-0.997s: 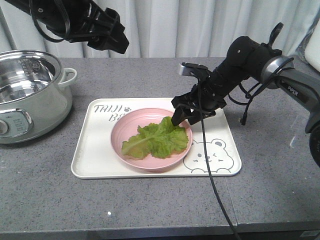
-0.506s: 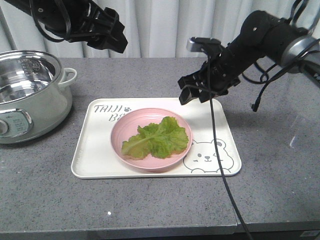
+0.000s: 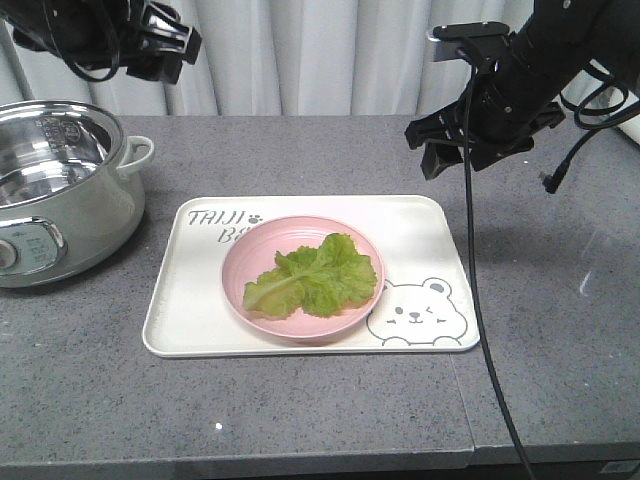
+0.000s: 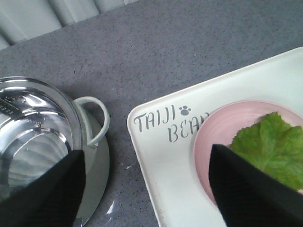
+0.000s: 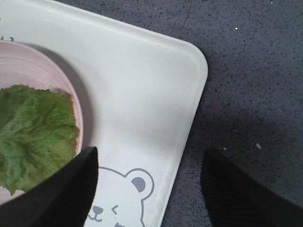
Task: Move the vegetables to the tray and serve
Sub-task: 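Lower both grippers to opposite short edges of the tray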
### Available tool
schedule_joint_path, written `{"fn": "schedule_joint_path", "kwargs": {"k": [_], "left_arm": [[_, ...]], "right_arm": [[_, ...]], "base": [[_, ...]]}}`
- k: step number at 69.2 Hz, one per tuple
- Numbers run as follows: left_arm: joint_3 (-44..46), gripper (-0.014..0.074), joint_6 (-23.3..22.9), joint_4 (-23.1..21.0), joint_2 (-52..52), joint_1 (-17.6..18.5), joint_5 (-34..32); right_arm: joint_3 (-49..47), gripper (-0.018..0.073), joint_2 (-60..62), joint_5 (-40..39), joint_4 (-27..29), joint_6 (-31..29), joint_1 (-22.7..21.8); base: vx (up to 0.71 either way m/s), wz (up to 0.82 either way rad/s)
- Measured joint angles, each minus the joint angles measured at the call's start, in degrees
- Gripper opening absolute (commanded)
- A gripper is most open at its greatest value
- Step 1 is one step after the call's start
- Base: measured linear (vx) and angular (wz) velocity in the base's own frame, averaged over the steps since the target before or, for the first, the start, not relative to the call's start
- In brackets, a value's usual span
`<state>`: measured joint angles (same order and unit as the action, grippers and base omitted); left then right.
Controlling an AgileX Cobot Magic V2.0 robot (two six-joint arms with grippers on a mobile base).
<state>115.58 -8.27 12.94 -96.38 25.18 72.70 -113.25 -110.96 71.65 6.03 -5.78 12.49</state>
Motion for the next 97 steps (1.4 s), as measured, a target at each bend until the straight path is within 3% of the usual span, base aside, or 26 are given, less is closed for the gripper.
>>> {"fn": "schedule_joint_path", "kwargs": {"k": [22, 37, 55, 97], "left_arm": [[-16.26, 0.0513, -2.71, -0.11, 0.0, -1.95, -0.24], [-22.7, 0.0513, -2.86, -0.69, 0.0, -3.02, -0.51], [-23.97, 0.0513, -2.93, -3.86, -0.05, -3.69, -1.31], [-24.17, 0.0513, -3.86, -7.05, -3.94, -3.69, -1.66]], "right_arm": [[0.0, 0.0452, 0.0, 0.05, -0.47, 3.36, -0.31], [1.07, 0.0452, -0.05, 0.05, -0.26, 3.55, -3.63], [11.82, 0.0452, 0.2, -0.08, 8.05, -0.44, -10.07], [20.14, 0.0452, 0.86, -0.89, 12.73, -3.57, -10.1]], "base": [[0.0, 0.0], [0.0, 0.0], [0.0, 0.0], [0.0, 0.0]]}}
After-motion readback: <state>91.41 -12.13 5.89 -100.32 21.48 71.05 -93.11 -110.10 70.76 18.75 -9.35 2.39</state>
